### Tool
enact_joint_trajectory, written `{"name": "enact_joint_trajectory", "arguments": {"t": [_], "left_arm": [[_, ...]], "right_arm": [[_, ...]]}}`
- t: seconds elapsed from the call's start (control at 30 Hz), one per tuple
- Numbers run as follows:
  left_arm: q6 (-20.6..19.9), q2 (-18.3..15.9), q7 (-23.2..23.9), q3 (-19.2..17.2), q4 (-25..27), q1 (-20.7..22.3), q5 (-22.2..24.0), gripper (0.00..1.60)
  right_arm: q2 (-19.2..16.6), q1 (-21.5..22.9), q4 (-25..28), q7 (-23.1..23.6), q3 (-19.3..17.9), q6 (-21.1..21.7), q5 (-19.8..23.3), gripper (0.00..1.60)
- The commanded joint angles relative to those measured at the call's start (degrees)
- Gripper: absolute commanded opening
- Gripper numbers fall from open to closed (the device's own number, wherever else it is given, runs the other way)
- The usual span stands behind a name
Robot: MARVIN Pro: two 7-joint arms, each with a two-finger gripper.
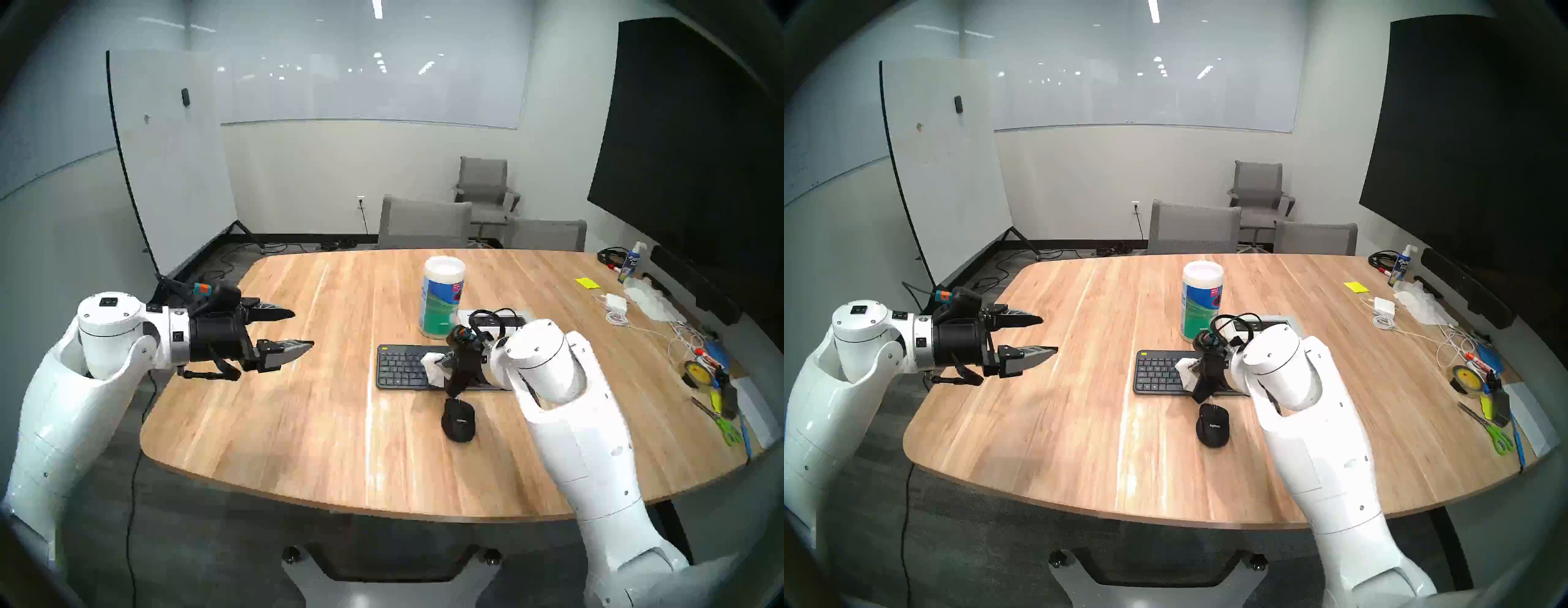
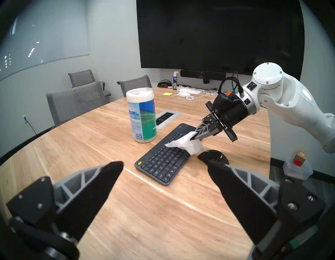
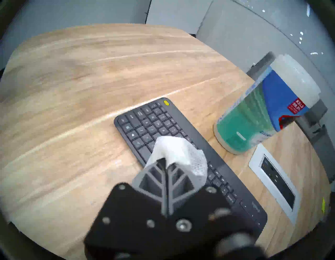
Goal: Wipe the keyboards and mice with a disinfecting wipe, then set the wipe down
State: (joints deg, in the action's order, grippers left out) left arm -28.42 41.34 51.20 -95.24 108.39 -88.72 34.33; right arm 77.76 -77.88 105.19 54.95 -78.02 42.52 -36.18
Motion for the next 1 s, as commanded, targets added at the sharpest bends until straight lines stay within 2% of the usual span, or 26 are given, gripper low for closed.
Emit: {"name": "enact_joint_trajectory", "arguments": {"t": [0.0, 0.67, 0.97], "left_arm": [[0.0, 0.2, 0.0, -0.6, 0.5, 0.3, 0.4, 1.60], [0.0, 0.2, 0.0, -0.6, 0.5, 0.3, 0.4, 1.60], [0.0, 0.2, 0.0, -0.6, 0.4, 0.3, 0.4, 1.60]], "right_arm": [[2.0, -0.4, 3.7, -1.8, 1.0, 2.5, -1.2, 0.00], [5.9, 3.4, -4.0, -7.6, 4.8, 2.4, -5.1, 0.00], [8.3, 6.5, -10.3, -11.4, 6.3, 1.4, -7.1, 0.00]]}}
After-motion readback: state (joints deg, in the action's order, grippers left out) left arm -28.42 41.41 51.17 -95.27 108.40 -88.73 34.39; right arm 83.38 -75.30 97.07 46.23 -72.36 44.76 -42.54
